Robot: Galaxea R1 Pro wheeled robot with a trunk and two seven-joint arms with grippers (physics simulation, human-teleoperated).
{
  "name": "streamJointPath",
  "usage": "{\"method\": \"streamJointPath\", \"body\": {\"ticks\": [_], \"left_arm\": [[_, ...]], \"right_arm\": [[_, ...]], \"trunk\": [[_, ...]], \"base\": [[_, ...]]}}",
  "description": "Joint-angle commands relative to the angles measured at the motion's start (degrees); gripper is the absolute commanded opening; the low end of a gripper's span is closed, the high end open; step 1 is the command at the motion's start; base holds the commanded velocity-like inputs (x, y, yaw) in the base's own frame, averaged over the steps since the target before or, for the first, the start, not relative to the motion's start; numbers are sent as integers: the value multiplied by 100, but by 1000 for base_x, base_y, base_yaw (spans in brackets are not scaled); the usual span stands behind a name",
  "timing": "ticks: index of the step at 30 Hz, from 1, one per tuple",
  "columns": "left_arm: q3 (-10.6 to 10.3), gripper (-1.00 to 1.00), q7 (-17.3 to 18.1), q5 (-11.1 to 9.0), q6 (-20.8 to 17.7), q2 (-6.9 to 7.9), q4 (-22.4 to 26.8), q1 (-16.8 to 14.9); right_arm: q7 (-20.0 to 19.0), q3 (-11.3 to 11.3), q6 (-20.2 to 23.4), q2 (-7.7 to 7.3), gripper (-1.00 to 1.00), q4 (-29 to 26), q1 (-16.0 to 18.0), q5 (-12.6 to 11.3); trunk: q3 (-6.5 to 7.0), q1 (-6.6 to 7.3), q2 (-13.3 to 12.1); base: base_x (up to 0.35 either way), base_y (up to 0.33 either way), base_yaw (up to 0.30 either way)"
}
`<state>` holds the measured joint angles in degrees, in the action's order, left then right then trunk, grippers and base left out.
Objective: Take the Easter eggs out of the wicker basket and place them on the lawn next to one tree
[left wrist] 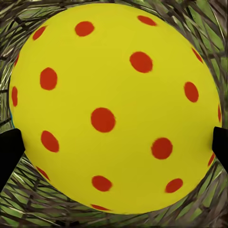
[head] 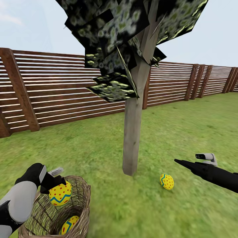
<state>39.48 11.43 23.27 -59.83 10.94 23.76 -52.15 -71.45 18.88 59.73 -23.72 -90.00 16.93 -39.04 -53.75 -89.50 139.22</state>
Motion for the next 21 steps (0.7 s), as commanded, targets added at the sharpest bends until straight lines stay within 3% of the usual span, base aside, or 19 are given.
{"method": "streamJointPath", "body": {"ticks": [1,21], "left_arm": [[42,-100,43,64,-17,-4,6,0],[40,-100,17,71,-17,-9,14,3]], "right_arm": [[12,2,27,3,100,3,4,8],[58,2,27,15,100,18,4,19]], "trunk": [[12,24,-39],[371,463,-841]], "base": [[-5,0,0],[-44,0,0]]}}
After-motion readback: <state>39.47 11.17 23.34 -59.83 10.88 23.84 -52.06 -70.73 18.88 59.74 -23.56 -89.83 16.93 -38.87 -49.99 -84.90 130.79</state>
